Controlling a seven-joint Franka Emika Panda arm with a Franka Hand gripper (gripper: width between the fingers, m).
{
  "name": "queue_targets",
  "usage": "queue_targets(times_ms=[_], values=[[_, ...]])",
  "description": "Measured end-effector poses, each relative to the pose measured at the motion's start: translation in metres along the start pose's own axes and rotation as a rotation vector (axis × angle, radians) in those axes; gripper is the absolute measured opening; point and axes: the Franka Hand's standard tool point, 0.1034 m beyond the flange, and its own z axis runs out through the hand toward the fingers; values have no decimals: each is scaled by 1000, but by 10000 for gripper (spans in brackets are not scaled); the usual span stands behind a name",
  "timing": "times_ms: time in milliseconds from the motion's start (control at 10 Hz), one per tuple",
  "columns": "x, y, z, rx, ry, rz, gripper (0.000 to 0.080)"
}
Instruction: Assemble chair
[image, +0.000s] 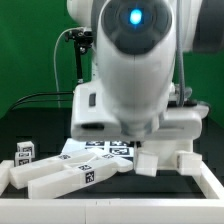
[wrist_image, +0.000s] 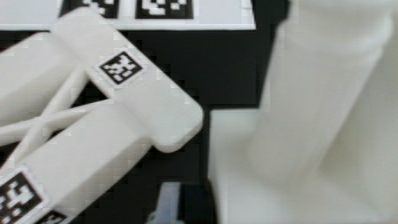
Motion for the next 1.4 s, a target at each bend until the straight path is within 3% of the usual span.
queue_targets(times_ms=[100,200,500,800,1200,1300,1400], values=[[3,-2,-1,-19,-59,-10,31],[6,-2,0,-22,-61,-10,31],[8,-4,2,-22,-89,17,31],[27,12,7,-1,-112,18,31],[27,15,7,0,-112,32,31],[28,14,8,-1,-114,39,31],[30,3,12,-2,-122,41,31]])
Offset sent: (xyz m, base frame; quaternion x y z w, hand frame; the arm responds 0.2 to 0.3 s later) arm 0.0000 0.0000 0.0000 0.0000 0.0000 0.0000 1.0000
